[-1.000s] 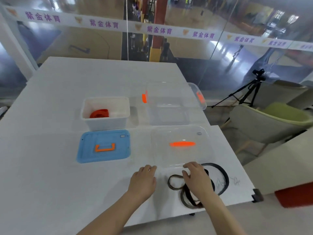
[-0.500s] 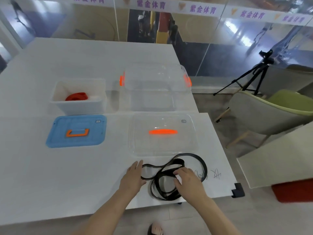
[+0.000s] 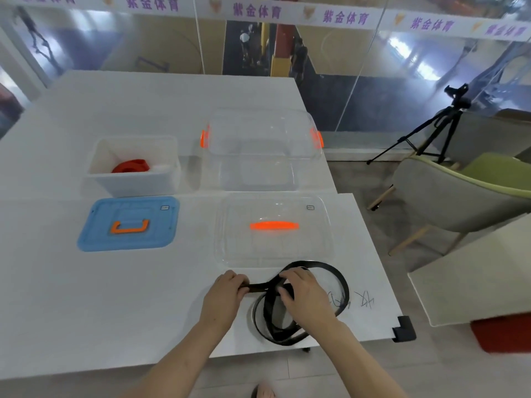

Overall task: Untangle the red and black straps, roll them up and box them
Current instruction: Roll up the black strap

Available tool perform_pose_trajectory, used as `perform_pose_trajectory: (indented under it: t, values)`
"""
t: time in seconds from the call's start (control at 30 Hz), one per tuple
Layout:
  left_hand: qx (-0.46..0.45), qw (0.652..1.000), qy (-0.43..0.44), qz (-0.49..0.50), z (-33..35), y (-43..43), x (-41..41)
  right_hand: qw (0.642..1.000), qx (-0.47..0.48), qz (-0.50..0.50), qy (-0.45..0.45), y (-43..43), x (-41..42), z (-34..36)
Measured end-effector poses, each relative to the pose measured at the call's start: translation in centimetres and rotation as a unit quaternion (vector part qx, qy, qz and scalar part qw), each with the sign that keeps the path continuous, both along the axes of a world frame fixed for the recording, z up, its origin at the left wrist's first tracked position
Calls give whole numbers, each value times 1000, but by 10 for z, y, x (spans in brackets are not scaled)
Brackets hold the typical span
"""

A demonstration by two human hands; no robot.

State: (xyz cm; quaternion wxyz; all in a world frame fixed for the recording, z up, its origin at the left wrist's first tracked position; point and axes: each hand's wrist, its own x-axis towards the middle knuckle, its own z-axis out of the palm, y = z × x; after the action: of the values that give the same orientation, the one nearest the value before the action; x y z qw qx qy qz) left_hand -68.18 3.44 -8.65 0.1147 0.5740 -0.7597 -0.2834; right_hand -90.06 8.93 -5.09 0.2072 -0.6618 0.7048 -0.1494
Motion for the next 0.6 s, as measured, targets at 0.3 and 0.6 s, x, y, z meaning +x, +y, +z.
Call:
perform_pose_trajectory:
  t: [0.3, 0.6]
  values:
    - [-105, 993, 54, -21, 91, -23, -44, 998, -49, -15, -37, -11, -8, 19]
    - [-173, 981, 64, -54, 165, -19, -62, 976, -178, -67, -106, -19, -14, 70]
